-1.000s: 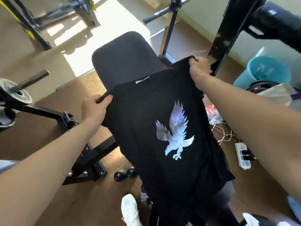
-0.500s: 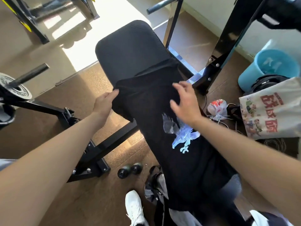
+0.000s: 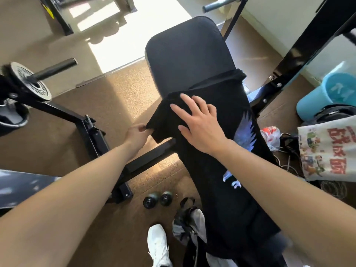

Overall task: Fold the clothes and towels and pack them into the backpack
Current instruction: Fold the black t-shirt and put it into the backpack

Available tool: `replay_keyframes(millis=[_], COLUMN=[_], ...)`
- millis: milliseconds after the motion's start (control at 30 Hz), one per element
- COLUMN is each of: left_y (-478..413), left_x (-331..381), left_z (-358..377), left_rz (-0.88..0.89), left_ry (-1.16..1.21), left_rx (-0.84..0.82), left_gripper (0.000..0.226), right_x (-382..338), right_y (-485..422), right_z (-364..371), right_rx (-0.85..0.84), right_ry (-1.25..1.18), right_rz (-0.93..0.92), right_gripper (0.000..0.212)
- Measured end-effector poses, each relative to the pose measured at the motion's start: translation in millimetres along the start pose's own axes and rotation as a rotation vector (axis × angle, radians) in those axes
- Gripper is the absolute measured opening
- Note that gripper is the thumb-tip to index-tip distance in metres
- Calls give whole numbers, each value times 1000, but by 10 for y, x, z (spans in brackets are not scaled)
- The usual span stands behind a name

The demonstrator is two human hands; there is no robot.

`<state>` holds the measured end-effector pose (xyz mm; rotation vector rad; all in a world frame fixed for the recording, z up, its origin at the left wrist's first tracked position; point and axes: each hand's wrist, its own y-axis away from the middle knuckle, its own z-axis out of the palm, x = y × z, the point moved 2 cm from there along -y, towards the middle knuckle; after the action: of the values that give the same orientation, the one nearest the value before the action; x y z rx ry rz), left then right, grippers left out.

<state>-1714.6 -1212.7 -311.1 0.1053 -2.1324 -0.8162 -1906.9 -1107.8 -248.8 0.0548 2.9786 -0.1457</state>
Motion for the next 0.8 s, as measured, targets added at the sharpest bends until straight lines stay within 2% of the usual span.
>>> replay_keyframes(millis=[167, 300, 367, 433, 500, 567, 600, 700, 733, 800], left_y=[29, 207, 283, 354, 407, 486, 533, 635, 667, 713], left_x=[-215, -138, -67, -7, 25, 78, 115, 184, 198, 229], left_z=[-439, -694, -783, -858, -889, -876, -862, -827, -827, -832], left_rz=[12, 168, 222, 236, 183, 135, 121, 78, 63, 46], left_ry=[104, -102, -158, -143, -54, 61, 115, 244, 260, 253], left_rx=[22, 59, 80, 52, 6, -24, -34, -49, -50, -43], left_gripper=[36, 31, 28, 26, 21, 16, 14, 12, 13, 14], right_x=[59, -8, -117, -343, -668, -1047, -1225, -1668, -1767, -1845], right_y=[-102, -78, 24, 268, 629, 1006, 1155, 1314, 1279, 1143], right_z=[25, 10, -29, -43, 42, 174, 243, 414, 439, 462], right_rx=[-47, -57, 13, 160, 227, 120, 38, -309, -366, -304], right_ry=[72, 14, -46, -180, -440, -726, -908, -1667, -1902, -2200], right_rz=[41, 102, 192, 289, 371, 561, 740, 1415, 1501, 1510], right_gripper=[70, 75, 75, 65, 47, 34, 32, 43, 50, 65])
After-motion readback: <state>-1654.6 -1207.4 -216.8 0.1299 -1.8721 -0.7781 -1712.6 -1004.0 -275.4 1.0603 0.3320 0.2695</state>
